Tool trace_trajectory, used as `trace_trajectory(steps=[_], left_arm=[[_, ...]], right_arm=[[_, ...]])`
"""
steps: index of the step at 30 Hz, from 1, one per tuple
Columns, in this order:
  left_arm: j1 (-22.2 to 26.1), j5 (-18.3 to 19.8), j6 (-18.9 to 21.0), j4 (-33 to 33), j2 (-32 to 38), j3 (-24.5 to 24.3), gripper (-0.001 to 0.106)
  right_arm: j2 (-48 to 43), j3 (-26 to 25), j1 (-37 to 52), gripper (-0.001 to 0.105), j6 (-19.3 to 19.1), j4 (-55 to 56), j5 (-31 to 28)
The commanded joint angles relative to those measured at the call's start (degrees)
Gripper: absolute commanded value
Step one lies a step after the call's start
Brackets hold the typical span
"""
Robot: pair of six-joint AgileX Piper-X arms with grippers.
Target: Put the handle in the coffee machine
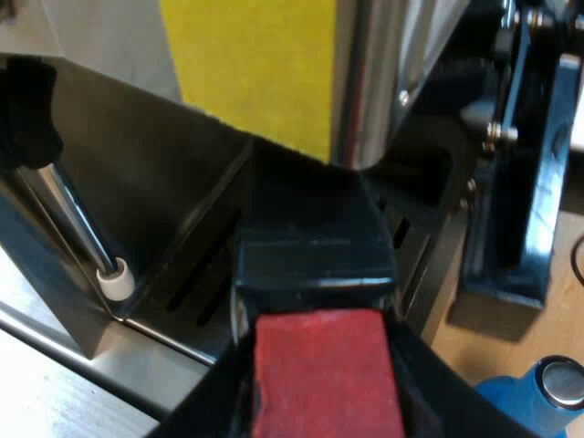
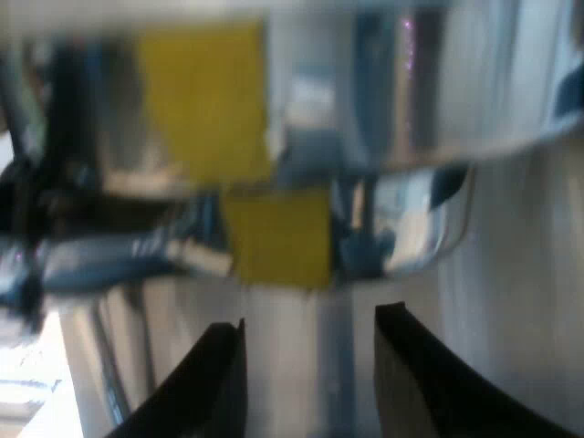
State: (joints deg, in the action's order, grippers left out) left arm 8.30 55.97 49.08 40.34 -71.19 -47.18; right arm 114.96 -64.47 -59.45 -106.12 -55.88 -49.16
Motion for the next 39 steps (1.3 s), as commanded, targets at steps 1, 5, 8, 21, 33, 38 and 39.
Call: trace_trajectory(steps=[1,5,8,21,33,38,39], left_arm=[[0.2,8.2,-2.0,-1.0,2.5,-0.6,0.0],[0.2,8.2,-2.0,-1.0,2.5,-0.6,0.0],[0.2,8.2,-2.0,-1.0,2.5,-0.6,0.0],[0.2,7.8,-2.0,-0.9,2.5,-0.5,0.0],[0.2,7.8,-2.0,-0.9,2.5,-0.5,0.0],[0.2,7.8,-2.2,-0.9,2.5,-0.5,0.0],[0.2,7.8,-2.2,-0.9,2.5,-0.5,0.0]], right_arm=[[0.0,-0.8,1.2,0.036,-0.8,-1.5,-0.3],[0.0,-0.8,1.8,0.036,-0.8,-3.8,0.1],[0.0,-0.8,1.8,0.036,-0.8,-4.2,0.6],[0.0,-0.8,1.8,0.036,-8.6,-8.7,6.4],[0.0,-0.9,1.8,0.036,-8.6,-12.5,6.1],[0.0,-0.9,1.8,0.036,-8.5,-12.5,6.1],[0.0,-0.9,1.8,0.036,-8.5,-12.7,6.1]])
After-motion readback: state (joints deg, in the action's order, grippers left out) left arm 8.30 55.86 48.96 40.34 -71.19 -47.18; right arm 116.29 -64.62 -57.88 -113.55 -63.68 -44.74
